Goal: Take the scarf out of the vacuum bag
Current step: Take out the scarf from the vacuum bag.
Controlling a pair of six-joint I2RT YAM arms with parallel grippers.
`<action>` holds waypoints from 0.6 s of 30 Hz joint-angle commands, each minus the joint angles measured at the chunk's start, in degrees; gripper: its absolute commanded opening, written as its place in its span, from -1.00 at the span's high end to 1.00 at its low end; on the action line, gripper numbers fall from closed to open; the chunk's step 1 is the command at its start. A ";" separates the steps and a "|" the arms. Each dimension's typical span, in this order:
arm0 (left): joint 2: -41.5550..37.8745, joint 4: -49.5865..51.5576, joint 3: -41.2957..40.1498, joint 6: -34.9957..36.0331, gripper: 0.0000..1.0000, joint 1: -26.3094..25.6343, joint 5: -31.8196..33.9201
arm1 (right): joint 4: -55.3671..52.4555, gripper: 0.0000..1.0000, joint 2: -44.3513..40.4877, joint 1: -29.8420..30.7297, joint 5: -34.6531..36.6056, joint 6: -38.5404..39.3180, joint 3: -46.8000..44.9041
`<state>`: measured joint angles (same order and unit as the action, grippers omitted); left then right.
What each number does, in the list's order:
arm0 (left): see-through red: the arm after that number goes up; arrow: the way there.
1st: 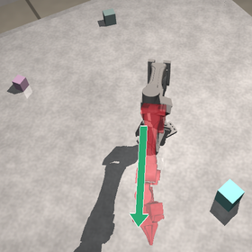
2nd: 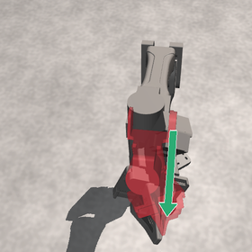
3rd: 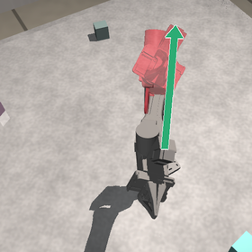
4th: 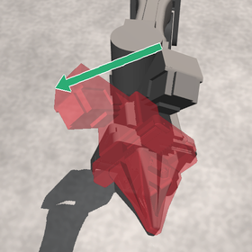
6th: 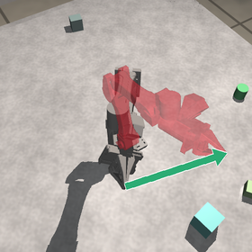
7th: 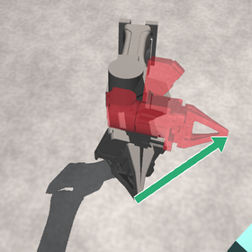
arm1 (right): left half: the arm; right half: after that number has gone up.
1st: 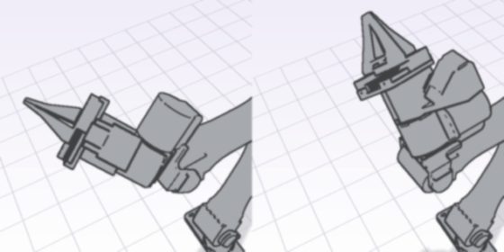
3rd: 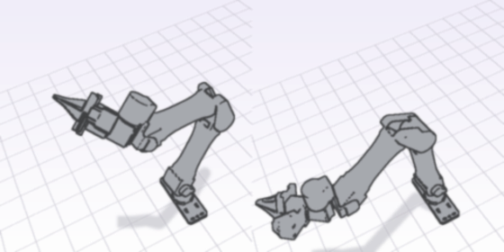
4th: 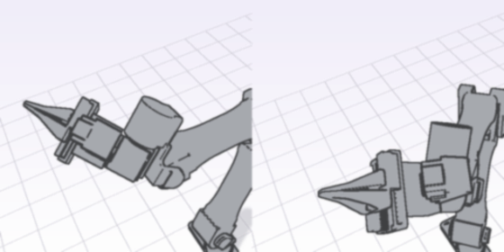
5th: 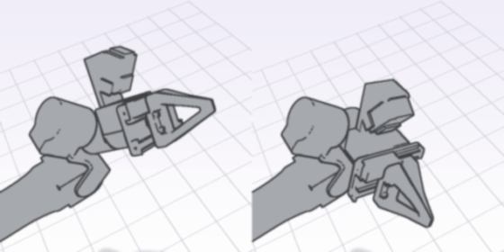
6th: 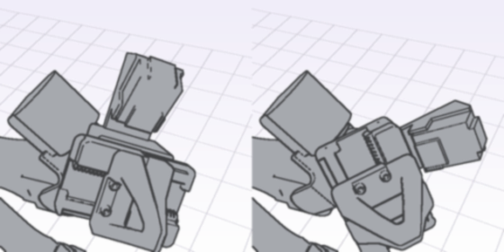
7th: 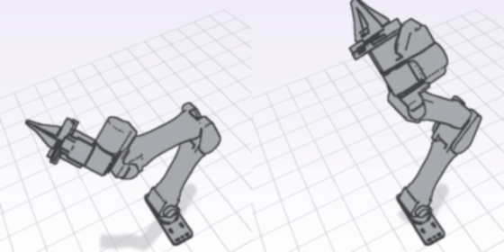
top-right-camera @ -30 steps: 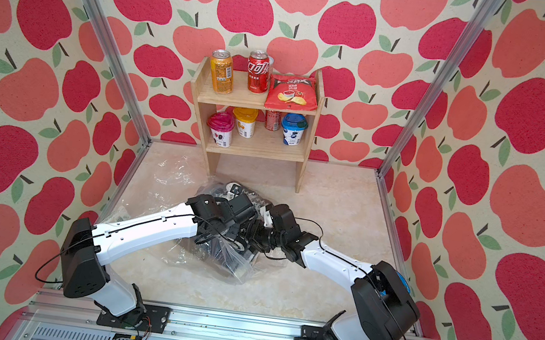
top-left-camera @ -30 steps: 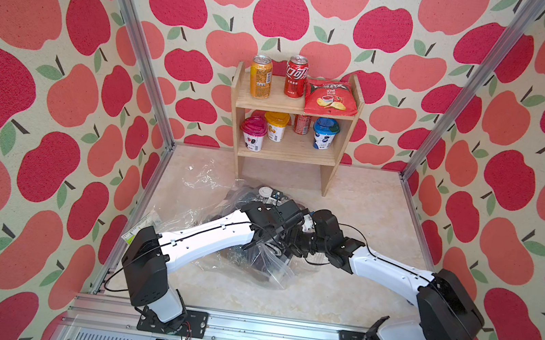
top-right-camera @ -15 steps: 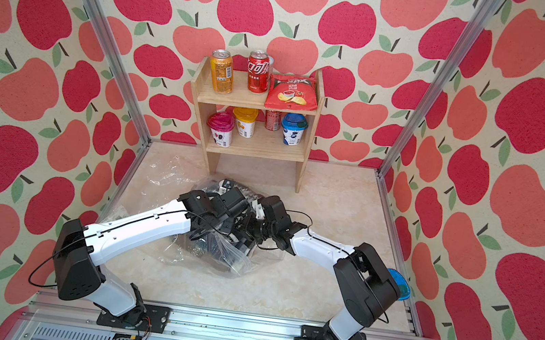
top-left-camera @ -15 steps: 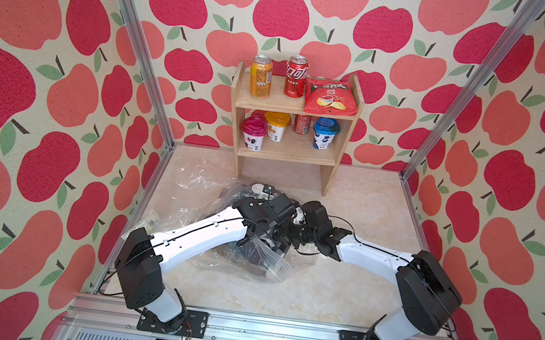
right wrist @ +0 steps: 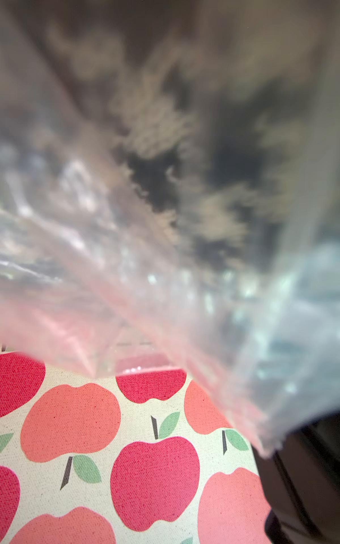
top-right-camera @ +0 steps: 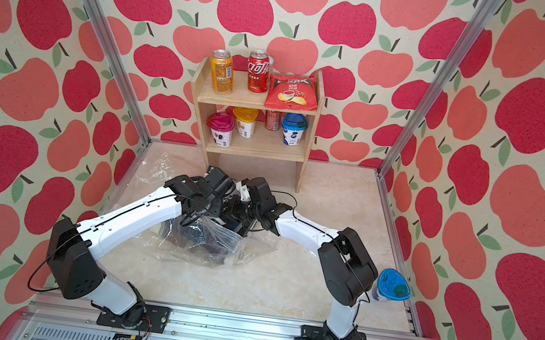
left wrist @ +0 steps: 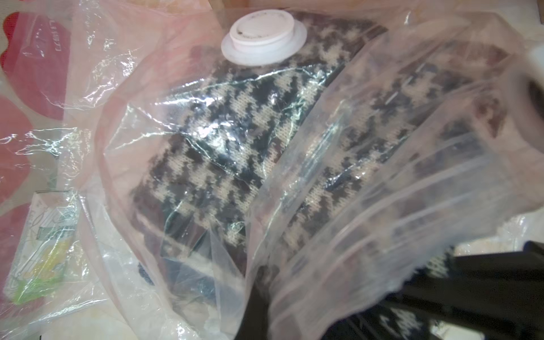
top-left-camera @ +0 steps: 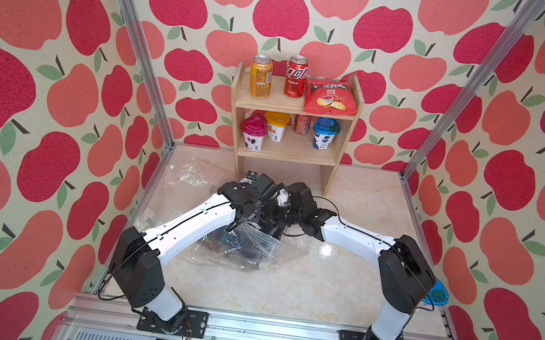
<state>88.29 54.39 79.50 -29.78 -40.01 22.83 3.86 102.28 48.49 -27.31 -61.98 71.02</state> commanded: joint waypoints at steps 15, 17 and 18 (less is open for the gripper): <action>3.38 0.74 1.34 0.42 1.00 0.27 -2.57 | -24.42 0.99 -12.85 0.11 12.71 12.01 1.94; 3.69 0.62 1.46 0.55 1.00 0.24 -2.75 | -25.61 0.99 -13.40 0.07 12.89 12.46 1.56; 3.89 0.58 1.66 0.68 1.00 0.24 -2.74 | -26.34 0.99 -13.75 0.03 12.98 12.64 1.32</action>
<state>90.76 53.93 79.57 -29.82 -40.05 19.97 -18.04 92.07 48.49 -15.94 -52.01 71.07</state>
